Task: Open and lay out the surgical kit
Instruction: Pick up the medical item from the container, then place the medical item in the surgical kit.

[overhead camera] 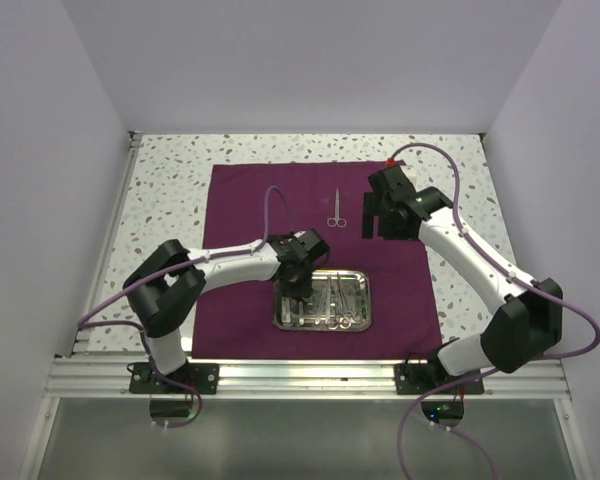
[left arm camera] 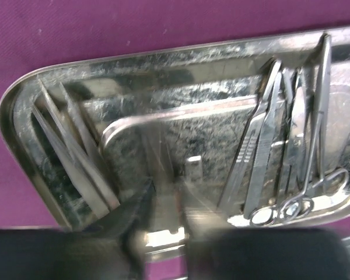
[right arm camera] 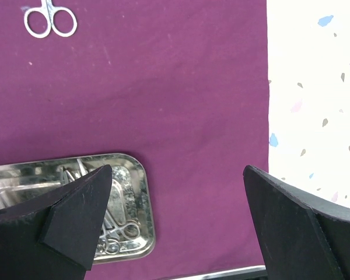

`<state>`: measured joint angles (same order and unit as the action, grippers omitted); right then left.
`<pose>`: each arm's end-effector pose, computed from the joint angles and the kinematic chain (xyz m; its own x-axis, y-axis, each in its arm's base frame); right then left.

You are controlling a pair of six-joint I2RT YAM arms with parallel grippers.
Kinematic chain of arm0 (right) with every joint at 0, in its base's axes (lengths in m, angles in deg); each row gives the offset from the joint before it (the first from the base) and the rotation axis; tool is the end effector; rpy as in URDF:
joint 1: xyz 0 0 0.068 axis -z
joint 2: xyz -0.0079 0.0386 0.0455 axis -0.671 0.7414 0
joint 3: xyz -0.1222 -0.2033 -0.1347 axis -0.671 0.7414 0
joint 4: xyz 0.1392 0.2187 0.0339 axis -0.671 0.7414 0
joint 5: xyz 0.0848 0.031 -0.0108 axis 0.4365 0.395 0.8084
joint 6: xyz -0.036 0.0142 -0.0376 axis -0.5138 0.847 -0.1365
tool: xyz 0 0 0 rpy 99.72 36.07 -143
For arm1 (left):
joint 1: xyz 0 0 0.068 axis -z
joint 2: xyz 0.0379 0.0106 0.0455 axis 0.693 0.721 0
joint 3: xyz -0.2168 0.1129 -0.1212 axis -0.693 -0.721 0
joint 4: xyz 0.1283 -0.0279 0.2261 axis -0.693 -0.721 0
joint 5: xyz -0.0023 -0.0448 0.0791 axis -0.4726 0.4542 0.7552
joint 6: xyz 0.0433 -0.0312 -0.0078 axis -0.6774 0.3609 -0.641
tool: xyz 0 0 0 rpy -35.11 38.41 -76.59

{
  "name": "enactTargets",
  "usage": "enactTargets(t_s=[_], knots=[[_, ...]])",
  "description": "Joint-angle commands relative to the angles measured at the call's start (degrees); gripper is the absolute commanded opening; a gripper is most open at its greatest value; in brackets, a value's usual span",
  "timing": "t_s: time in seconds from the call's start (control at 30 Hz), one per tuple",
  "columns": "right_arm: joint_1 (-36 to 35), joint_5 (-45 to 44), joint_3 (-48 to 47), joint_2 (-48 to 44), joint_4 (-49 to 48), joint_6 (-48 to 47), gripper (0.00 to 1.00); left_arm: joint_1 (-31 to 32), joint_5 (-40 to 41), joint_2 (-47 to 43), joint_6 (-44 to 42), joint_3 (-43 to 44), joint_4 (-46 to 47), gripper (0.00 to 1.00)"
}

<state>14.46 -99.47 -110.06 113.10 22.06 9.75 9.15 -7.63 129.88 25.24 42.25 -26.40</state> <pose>0.2616 0.1216 0.3022 -0.8080 0.0641 -0.5857 0.1324 0.9884 -0.0745 0.2066 -0.2697 0.1640 -0.9705 0.0023 -0.2411 0.0469 0.9827 -0.1793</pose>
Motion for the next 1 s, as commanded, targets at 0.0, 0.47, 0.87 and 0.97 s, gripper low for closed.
enactTargets(t_s=[0.0,0.47,0.87,0.97], knots=[[0.3,-0.4,-0.3,-1.5,1.5,-1.6,0.98,0.2,1.5,3.2,0.9,0.1,2.7,0.2],[0.2,-0.9,-4.4,-2.1,3.7,-0.8,0.98,-2.3,8.7,4.0,-7.0,31.4,-17.2,0.0],[0.3,1.3,-6.7,-9.4,10.0,-1.7,0.98,-13.5,9.3,22.6,-20.2,51.2,-10.5,0.0],[0.3,2.3,-4.7,-12.2,11.1,-1.0,0.98,-14.2,9.0,27.2,-22.9,53.8,-7.4,0.0]])
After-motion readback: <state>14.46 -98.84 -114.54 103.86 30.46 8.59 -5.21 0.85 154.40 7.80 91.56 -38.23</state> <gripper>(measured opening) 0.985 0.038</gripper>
